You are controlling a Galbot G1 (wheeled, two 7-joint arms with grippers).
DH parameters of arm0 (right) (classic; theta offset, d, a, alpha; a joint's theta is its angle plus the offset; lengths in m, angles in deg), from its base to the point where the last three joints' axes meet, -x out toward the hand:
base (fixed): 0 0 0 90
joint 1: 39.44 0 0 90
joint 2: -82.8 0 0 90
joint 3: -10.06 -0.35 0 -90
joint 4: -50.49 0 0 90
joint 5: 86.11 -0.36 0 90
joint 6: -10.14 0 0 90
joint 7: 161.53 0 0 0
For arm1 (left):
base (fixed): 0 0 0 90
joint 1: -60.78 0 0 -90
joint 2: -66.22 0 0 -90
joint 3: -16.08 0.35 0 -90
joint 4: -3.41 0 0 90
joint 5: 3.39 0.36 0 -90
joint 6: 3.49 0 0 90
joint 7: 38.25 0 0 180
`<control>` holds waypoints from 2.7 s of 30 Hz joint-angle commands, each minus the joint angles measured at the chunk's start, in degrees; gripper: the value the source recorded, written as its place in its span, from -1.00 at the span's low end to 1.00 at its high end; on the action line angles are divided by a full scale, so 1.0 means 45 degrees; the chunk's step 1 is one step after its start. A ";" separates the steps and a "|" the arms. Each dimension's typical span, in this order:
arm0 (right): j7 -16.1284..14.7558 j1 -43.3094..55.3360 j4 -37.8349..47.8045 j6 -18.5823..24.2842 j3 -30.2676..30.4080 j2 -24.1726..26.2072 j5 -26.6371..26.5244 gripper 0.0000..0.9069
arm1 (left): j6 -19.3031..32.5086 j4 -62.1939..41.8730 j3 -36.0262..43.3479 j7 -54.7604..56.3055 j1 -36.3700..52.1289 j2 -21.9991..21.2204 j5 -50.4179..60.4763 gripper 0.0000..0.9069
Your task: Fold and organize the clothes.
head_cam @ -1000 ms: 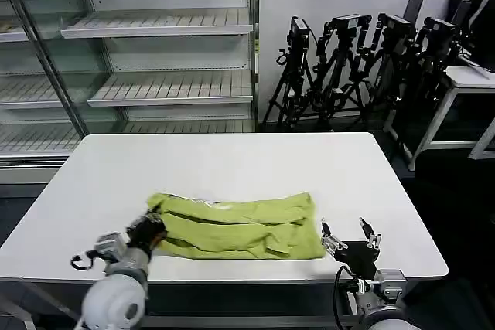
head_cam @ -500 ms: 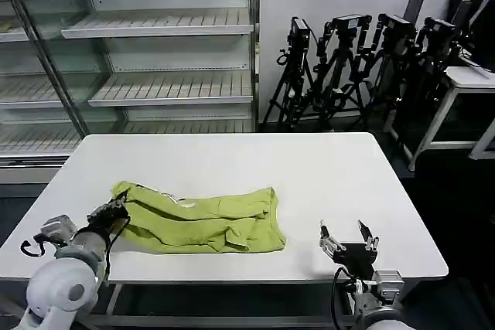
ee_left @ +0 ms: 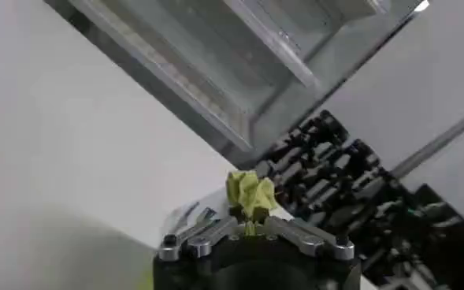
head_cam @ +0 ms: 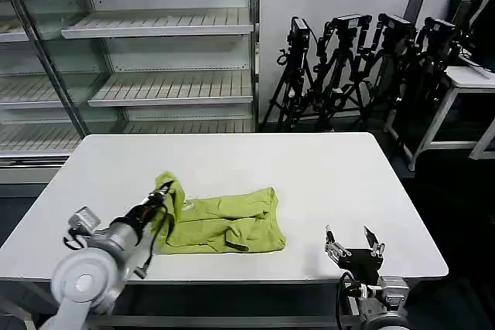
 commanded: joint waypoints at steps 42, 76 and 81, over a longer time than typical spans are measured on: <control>-0.0035 -0.0443 -0.0370 0.0133 0.0156 -0.0156 0.0211 1.00 | 0.0846 0.0341 0.3990 -0.1140 0.0899 -0.2243 0.3321 1.00; -0.0126 -0.1464 -0.1503 0.0576 0.0344 -0.1233 0.0924 1.00 | -0.0673 -0.0790 0.1308 -0.0527 -0.1641 -0.1259 0.3127 1.00; -0.0110 -0.1625 -0.1708 0.0572 0.0212 -0.1239 0.0921 1.00 | -0.0910 -0.1322 0.1521 -0.0500 -0.1166 -0.1337 0.2612 1.00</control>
